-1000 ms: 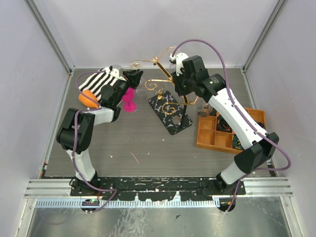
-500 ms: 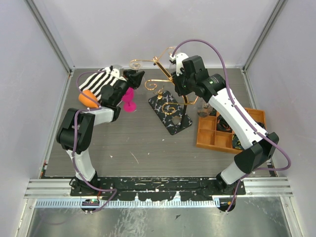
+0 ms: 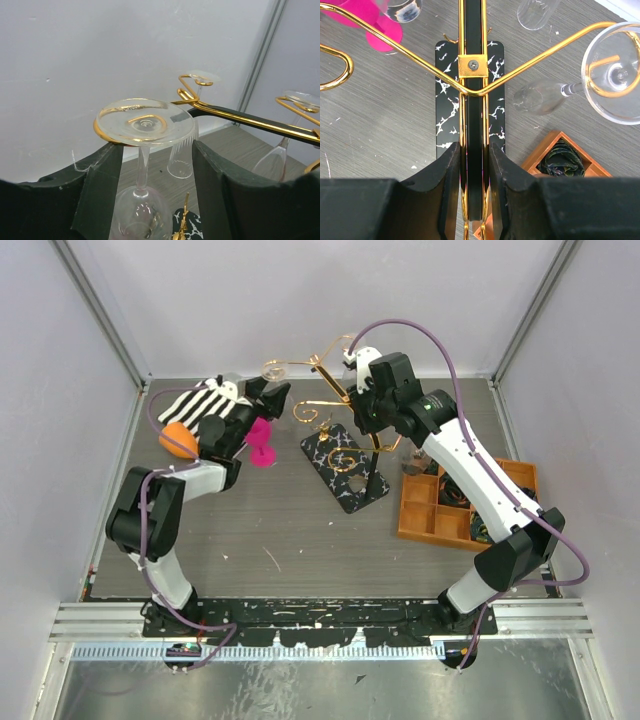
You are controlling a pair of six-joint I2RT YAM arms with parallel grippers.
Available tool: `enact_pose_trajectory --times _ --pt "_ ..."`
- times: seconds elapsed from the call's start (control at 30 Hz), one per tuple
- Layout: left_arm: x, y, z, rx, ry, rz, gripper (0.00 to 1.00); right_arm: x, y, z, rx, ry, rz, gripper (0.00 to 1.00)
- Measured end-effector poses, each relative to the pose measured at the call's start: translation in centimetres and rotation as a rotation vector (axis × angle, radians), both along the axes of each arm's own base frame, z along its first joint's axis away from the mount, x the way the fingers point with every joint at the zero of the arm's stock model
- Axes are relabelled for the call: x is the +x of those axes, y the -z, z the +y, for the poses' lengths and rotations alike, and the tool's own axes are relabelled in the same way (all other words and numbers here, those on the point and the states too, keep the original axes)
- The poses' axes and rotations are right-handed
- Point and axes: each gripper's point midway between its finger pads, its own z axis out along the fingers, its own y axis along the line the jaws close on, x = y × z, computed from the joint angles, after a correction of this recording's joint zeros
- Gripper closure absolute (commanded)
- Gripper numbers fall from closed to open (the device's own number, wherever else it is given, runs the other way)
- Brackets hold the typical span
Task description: Place the wine glass upside down on the wine glass rack
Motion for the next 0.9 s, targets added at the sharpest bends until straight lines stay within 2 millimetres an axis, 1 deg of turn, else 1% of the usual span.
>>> enact_pose_trajectory --times 0.2,0.3,0.43,0.5,0.63,0.73,0.77,0.8,0.9 --pt "-0.5 0.1 0.6 0.015 -0.026 -0.006 0.3 0.0 0.0 0.0 -0.001 0.001 0.0 0.87" --pt "-0.8 0.1 1.0 0.017 -0.043 -0.004 0.28 0.0 0.0 0.0 -0.001 0.003 -0.002 0.86" --pt "-1.6 0.5 1.5 0.013 -0.056 0.013 0.27 0.1 0.1 0.0 -0.001 0.005 -0.005 0.83" --pt "-2.2 0.6 1.8 0.006 -0.06 0.022 0.26 0.2 0.1 0.0 0.002 0.006 -0.01 0.83" --pt "-3.7 0.2 2.8 -0.022 -0.078 0.046 0.26 0.1 0.1 0.0 0.008 0.009 -0.019 0.76" --pt "-5.1 -0.5 3.6 -0.046 -0.088 0.063 0.25 0.2 0.1 0.0 0.011 0.013 -0.024 0.71" --pt "-5.5 -0.3 3.8 -0.053 -0.092 0.077 0.25 0.1 0.0 0.0 0.012 0.013 -0.026 0.7" --pt "-6.1 -1.3 4.1 -0.066 -0.091 0.061 0.25 0.1 0.0 0.0 0.013 0.014 -0.027 0.68" --pt "-7.3 -1.9 4.8 -0.088 -0.101 0.074 0.22 0.2 0.0 0.0 0.018 0.017 -0.03 0.63"
